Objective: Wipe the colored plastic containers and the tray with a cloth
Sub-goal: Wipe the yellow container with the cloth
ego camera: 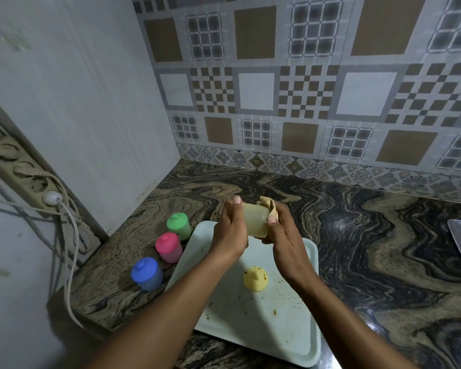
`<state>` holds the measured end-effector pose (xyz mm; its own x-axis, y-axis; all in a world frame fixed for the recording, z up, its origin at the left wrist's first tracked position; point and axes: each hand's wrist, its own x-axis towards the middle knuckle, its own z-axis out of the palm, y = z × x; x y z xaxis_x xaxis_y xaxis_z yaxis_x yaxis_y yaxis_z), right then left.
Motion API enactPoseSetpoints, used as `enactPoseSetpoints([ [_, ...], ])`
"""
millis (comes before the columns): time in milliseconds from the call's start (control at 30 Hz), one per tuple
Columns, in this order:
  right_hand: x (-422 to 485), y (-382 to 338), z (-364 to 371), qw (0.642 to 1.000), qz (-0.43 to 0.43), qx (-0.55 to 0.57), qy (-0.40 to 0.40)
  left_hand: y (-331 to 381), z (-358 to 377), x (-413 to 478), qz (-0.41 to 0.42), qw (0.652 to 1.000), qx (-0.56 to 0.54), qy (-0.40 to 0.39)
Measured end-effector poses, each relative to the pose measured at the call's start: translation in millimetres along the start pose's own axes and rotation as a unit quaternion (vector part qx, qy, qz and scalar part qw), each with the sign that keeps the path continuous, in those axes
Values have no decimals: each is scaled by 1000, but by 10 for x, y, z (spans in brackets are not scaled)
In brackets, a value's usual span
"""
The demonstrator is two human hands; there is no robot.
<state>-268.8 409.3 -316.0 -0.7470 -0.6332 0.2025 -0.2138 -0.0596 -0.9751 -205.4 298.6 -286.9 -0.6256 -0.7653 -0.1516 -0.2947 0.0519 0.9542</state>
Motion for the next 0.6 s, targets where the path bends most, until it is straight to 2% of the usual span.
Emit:
enactPoseSetpoints([
  [67, -13, 27, -27, 1000, -13, -23, -17, 30, -62, 4, -91, 993, -48, -62],
  [100, -21, 30, -30, 999, -21, -32, -31, 45, -93, 12, -109, 989, -74, -69],
  [267, -1, -35, 8, 996, -35, -64, -44, 78, -165, 31, -143, 976, -150, -62],
  [367, 20, -15, 61, 986, -97, -124, -49, 105, -202, 26, -180, 962, -184, -89],
  [433, 44, 20, 137, 976, -124, -172, -45, 95, -170, 36, -155, 971, -168, -73],
  [500, 100, 18, 221, 976, -128, -173, -25, 78, -131, 32, -109, 981, -156, -37],
  [600, 183, -39, 328, 984, -123, -129, 12, 12, -105, 38, 21, 987, -161, 2],
])
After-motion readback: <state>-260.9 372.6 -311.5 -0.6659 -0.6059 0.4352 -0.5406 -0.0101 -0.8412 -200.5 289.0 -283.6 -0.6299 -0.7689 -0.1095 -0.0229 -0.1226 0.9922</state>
